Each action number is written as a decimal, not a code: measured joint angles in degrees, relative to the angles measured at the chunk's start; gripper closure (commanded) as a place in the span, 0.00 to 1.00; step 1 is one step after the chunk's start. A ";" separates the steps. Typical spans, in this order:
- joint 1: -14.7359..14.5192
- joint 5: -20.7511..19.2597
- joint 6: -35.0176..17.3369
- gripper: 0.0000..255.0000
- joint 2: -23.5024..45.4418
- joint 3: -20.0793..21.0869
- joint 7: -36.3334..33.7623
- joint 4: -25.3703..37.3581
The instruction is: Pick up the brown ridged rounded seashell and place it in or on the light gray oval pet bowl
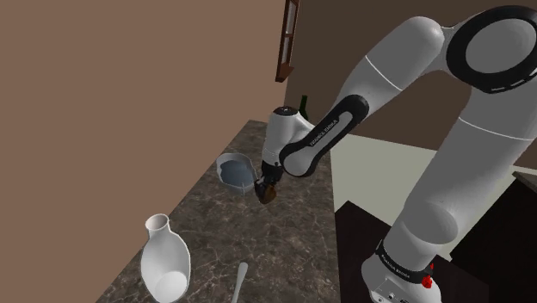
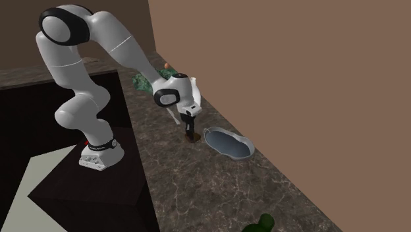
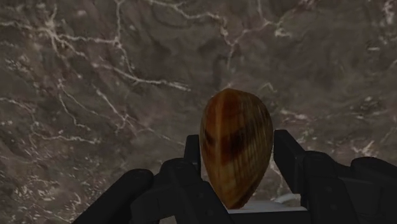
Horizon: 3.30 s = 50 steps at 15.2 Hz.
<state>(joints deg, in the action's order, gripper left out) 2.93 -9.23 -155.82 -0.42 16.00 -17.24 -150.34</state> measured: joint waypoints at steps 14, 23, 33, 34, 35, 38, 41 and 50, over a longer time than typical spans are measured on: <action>-1.58 7.44 12.27 1.00 -10.49 -0.48 5.87 2.35; -2.23 9.37 19.93 1.00 -15.63 -1.34 7.77 5.03; 0.53 3.32 23.46 1.00 3.77 -2.06 7.14 27.37; 0.47 2.87 24.02 1.00 5.37 -2.08 6.91 29.45; 0.44 2.46 24.76 1.00 6.99 -2.15 6.87 31.75; 0.26 0.98 27.04 1.00 13.28 -2.61 6.78 40.12; 0.11 0.30 25.63 1.00 15.28 -2.83 6.38 40.63; -0.27 -1.30 20.11 1.00 18.65 -3.39 5.04 38.34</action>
<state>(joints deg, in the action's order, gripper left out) 2.66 -10.53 -135.70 18.22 12.61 -12.20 -112.00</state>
